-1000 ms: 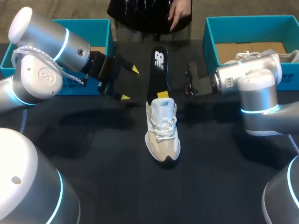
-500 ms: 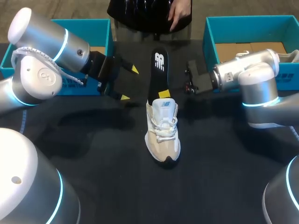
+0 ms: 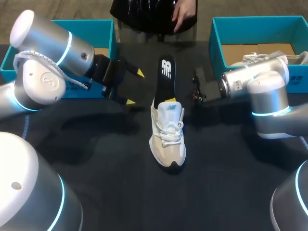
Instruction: Take the shoe out of the shoebox, open the shoe tongue, remove and reinsert the insole, then place the shoe into the shoebox
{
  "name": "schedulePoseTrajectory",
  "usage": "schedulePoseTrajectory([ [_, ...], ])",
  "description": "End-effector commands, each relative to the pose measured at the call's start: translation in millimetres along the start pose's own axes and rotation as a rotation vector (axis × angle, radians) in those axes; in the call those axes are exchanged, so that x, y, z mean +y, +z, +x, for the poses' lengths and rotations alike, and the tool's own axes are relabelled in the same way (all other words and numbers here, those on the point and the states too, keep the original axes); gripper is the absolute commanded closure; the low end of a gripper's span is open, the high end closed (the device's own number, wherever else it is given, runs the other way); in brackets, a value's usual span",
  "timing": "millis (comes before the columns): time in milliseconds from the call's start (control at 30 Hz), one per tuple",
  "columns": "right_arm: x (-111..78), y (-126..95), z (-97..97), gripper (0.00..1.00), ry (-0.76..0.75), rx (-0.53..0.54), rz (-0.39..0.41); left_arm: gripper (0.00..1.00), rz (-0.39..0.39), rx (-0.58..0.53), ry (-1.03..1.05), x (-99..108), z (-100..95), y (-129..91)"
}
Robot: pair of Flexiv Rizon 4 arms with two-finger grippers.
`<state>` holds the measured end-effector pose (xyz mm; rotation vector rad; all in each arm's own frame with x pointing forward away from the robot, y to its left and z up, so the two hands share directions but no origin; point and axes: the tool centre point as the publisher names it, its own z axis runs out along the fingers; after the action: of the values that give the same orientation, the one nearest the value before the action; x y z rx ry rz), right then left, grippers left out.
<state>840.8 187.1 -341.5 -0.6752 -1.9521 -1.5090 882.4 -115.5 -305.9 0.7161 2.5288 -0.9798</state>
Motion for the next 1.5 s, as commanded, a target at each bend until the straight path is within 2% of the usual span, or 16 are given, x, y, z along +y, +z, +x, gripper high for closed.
schedulePoseTrajectory([
  [33, -5.1, 4.1, 3.4, 1.00, 0.006, -0.004, -0.003, 0.00, -0.003, 0.000, -0.002, -0.3, 2.1, 0.8],
  [367, -7.3, 4.5, 3.9, 1.00, 0.029, 0.002, 0.029, 0.00, 0.001, 0.002, -0.004, 0.9, 5.1, 0.9],
  [467, -2.7, 1.8, 4.2, 1.00, 0.013, -0.005, 0.031, 0.00, 0.001, 0.005, -0.001, 0.2, 5.3, -0.1],
  [533, 2.0, 1.1, 5.0, 0.76, -0.001, -0.010, 0.035, 0.00, -0.001, 0.006, 0.001, 0.1, 4.9, -0.9],
  [900, 16.6, 2.0, 6.2, 0.68, -0.036, -0.020, 0.040, 0.00, 0.005, 0.015, 0.012, 0.8, 4.4, -0.9],
  [1200, 20.1, 11.6, -6.4, 0.71, -0.018, 0.023, 0.062, 0.00, 0.005, 0.023, 0.022, -1.8, 4.6, 0.2],
  [1233, 19.9, 12.2, -6.9, 0.74, -0.017, 0.025, 0.062, 0.00, 0.005, 0.024, 0.023, -2.1, 4.6, 0.4],
  [1333, 17.1, 12.2, -8.9, 1.00, -0.005, 0.027, 0.064, 0.00, -0.008, 0.027, 0.018, -3.1, 3.8, 0.4],
  [1500, 11.4, 11.5, -7.4, 1.00, 0.016, 0.030, 0.070, 0.00, -0.030, 0.030, 0.009, -2.8, -1.2, -2.2],
])
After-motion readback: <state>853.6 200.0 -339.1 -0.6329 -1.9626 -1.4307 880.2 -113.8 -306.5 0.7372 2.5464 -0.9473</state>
